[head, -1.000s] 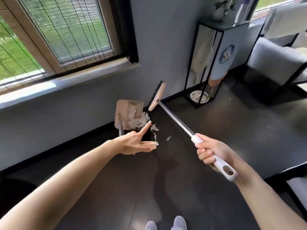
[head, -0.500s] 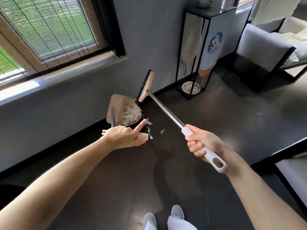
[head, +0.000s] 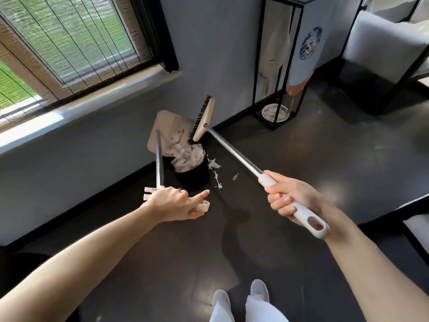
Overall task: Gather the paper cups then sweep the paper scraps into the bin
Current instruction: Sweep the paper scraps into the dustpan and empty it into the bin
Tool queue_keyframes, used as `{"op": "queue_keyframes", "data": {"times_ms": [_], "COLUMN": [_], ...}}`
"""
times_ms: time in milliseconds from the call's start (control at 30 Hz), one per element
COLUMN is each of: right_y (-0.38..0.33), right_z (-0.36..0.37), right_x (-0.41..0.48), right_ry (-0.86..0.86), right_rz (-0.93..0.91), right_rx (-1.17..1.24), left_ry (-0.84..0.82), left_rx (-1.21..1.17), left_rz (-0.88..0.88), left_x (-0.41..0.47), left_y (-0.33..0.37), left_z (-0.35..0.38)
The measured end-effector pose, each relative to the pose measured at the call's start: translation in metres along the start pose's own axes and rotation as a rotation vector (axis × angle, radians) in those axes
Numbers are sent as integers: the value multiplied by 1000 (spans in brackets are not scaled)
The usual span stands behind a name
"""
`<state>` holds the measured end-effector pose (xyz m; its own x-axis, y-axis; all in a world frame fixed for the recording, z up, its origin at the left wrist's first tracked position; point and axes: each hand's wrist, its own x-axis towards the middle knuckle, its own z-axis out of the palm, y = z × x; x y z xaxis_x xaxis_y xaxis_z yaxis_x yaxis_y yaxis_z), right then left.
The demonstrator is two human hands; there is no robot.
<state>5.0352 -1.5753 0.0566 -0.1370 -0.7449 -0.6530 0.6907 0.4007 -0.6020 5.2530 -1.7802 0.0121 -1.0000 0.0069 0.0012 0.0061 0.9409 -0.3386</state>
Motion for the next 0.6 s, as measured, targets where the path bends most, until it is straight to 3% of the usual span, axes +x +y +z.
{"op": "queue_keyframes", "data": {"times_ms": [100,233,400,533,600], "right_y": [3,8,12,9,8], "right_z": [-1,-5,-7,-7,-8], "right_x": [2,-3,-8,-14,-18], "right_ry": [17,38,52,47,47], "right_rz": [14,22,6,-9,-13], "right_rx": [7,6,4,59,75], "left_ry": [-359,-469,-369,-90,-73], "left_rx": [-61,-65,-15,75,21], "left_rz": [-31,20,7,42,47], "left_x": [4,7,-1,-15,-21], "left_y": [25,41,25,25,29], "left_z": [20,33,15,-6,-4]}}
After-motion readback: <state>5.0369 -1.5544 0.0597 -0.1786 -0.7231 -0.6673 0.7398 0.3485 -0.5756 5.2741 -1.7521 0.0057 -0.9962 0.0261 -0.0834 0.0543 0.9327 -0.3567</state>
